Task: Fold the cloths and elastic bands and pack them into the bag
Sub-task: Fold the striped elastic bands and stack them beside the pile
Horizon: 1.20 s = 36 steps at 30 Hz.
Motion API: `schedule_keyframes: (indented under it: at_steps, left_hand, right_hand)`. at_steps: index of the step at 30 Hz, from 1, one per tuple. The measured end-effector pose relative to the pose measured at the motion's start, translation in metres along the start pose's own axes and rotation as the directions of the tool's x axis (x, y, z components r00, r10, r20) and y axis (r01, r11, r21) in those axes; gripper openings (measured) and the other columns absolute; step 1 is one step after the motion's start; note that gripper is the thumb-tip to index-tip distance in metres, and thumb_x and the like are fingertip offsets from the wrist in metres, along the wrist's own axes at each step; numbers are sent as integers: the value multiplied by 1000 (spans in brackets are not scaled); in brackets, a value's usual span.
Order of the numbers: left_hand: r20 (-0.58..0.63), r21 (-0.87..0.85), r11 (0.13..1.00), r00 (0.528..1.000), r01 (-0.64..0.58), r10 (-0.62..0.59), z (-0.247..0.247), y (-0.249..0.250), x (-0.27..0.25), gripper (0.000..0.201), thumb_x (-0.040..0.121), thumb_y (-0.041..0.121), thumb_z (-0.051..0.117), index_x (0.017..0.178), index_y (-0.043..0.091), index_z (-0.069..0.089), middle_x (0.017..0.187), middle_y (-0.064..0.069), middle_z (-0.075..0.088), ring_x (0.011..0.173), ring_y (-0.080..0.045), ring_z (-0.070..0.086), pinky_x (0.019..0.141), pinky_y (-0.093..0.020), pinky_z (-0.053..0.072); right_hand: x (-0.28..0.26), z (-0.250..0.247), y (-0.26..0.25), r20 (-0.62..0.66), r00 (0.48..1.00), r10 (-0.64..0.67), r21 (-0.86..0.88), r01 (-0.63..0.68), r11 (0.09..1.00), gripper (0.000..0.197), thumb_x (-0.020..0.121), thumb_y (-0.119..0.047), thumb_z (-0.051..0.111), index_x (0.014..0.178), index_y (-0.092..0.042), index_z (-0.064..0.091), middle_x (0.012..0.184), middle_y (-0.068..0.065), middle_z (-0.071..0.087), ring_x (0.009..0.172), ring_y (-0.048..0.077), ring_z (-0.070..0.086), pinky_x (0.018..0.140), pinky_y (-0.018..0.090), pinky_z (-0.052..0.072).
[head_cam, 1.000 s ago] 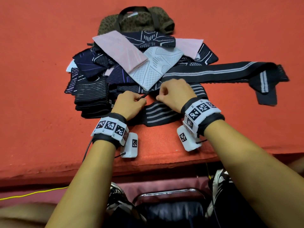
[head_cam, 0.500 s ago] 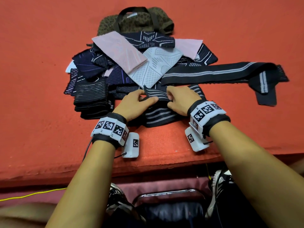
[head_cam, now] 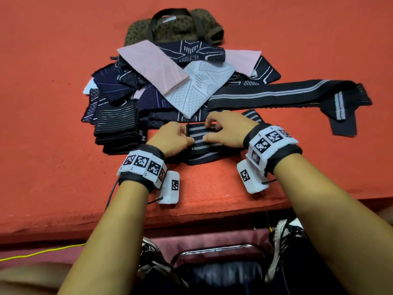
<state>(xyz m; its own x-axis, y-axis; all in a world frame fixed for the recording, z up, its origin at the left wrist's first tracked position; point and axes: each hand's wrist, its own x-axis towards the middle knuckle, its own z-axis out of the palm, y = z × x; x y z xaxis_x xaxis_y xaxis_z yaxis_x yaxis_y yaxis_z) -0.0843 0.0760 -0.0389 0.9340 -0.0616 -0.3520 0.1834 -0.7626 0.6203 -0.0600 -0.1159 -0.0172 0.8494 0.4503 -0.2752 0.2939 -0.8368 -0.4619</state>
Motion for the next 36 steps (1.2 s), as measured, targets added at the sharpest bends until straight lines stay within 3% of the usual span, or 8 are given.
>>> schedule_keyframes:
  at_steps: [4,11,14,18,22,26,29,36]
  left_hand:
    - [53,24,999,998,26,-28,-1,3,-3,17,89,17,67,74,15,60,65,0,60,58,-11,52,56,-23,38]
    - [106,55,996,992,64,-70,-1,4,-7,19,88,21,69,75,9,64,61,1,54,56,-13,49,53,-23,37]
    - [46,52,996,996,77,-79,2,2,-7,25,84,25,75,66,14,60,58,3,55,57,-12,50,54,-23,37]
    - [-56,90,992,995,88,-83,3,2,-8,23,79,31,80,72,13,67,64,1,60,59,-10,52,53,-21,38]
    - [-73,55,993,993,100,-96,0,1,-8,14,84,28,77,81,15,73,74,0,70,62,-6,59,52,-15,39]
    - [-61,50,991,991,120,-117,-1,0,-7,6,88,19,70,85,15,71,73,-2,71,53,-3,58,40,-11,40]
    - [-84,39,993,991,110,-107,-2,-2,-6,9,86,9,68,89,18,66,74,1,68,59,-8,63,54,-14,49]
    - [-85,70,994,993,89,-83,-4,-4,-6,13,85,9,66,93,19,67,75,4,66,60,-2,59,47,-5,38]
  right_hand:
    - [6,25,-15,-10,997,-77,-83,76,994,42,88,-44,57,129,-32,55,129,3,51,120,31,46,103,46,40]
    - [5,34,-18,-40,998,-54,-134,48,990,35,88,-36,61,122,-27,56,123,6,51,114,29,53,95,41,43]
    - [5,35,-15,-43,998,-47,-153,40,987,42,85,-41,66,124,-29,54,126,4,50,117,28,51,96,41,41]
    - [6,38,-13,-32,998,-56,-166,50,985,53,81,-45,71,128,-30,52,128,0,51,120,26,47,99,43,37]
    - [6,40,-13,-15,998,-55,-199,50,979,53,82,-49,69,130,-34,54,131,-2,50,124,24,43,103,44,34]
    - [6,36,-13,13,998,-61,-201,62,978,54,81,-52,69,131,-37,55,132,-4,51,124,25,43,102,43,35]
    - [4,38,-16,14,996,-83,-202,84,976,64,82,-49,69,140,-42,44,137,-9,53,125,26,41,103,46,33]
    - [6,43,-21,17,997,-71,-248,73,966,58,80,-54,68,133,-36,53,127,-8,60,121,25,43,99,46,35]
